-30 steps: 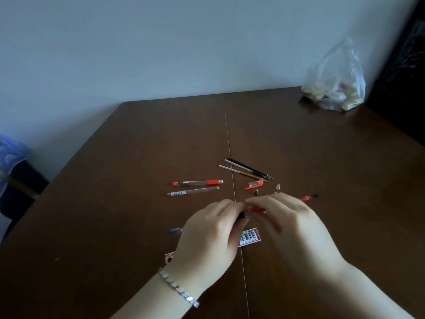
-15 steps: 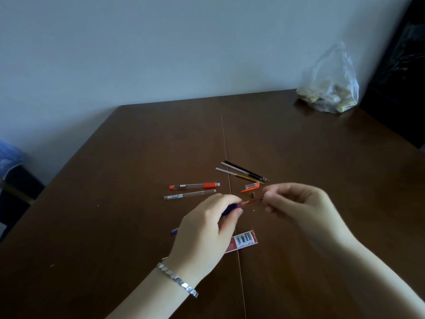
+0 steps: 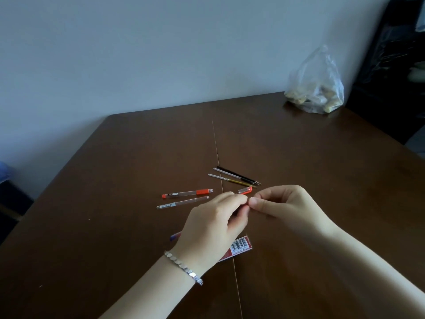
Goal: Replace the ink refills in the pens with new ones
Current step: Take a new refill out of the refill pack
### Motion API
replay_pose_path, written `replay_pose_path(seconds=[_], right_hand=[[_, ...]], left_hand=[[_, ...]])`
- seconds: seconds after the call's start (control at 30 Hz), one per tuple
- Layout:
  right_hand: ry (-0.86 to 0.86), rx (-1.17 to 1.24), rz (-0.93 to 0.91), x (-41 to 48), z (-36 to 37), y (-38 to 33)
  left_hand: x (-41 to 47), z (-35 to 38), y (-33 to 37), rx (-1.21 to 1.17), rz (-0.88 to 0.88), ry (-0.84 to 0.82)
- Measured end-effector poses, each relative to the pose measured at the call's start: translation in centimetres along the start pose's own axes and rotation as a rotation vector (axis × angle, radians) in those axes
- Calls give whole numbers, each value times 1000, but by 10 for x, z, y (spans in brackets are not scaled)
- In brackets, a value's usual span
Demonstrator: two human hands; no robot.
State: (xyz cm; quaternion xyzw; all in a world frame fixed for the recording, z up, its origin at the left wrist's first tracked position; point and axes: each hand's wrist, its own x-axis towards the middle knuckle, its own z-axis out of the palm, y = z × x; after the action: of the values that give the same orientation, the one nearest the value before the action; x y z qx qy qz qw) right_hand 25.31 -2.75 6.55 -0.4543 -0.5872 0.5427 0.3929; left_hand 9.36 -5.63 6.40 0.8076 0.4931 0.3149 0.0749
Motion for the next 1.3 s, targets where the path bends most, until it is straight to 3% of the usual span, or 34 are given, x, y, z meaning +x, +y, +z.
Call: replay_pose_path(seconds=[0.13,0.23,0.33,0.47,0.67,0.9,1.07,1.3], right_hand=[[-62,-48,-176,1,-11,-2],[211,-11,-257,9,-45,2],[380,-409,-151,29,-80,16],[342,-685,-16,63,-80,47],[150,-774,71,97,-57,63],[235,-759,-123,48,-57,60],[216,-766,-143,15,-62,60],[216,-767,-209,9,-52,54]], left_hand=[[4,4,-5,-123,-36,-49],[8,-2,-24,-236,-215,-22],[8,-4,-42,-185,-351,-35],[5,4,-40,-130,-351,-4],[-1,6,-42,-22,-286,-11],[-8,19,-57,107,-267,-82],[-8,33,-71,223,-243,-153],[-13,36,-75,220,-260,-102]])
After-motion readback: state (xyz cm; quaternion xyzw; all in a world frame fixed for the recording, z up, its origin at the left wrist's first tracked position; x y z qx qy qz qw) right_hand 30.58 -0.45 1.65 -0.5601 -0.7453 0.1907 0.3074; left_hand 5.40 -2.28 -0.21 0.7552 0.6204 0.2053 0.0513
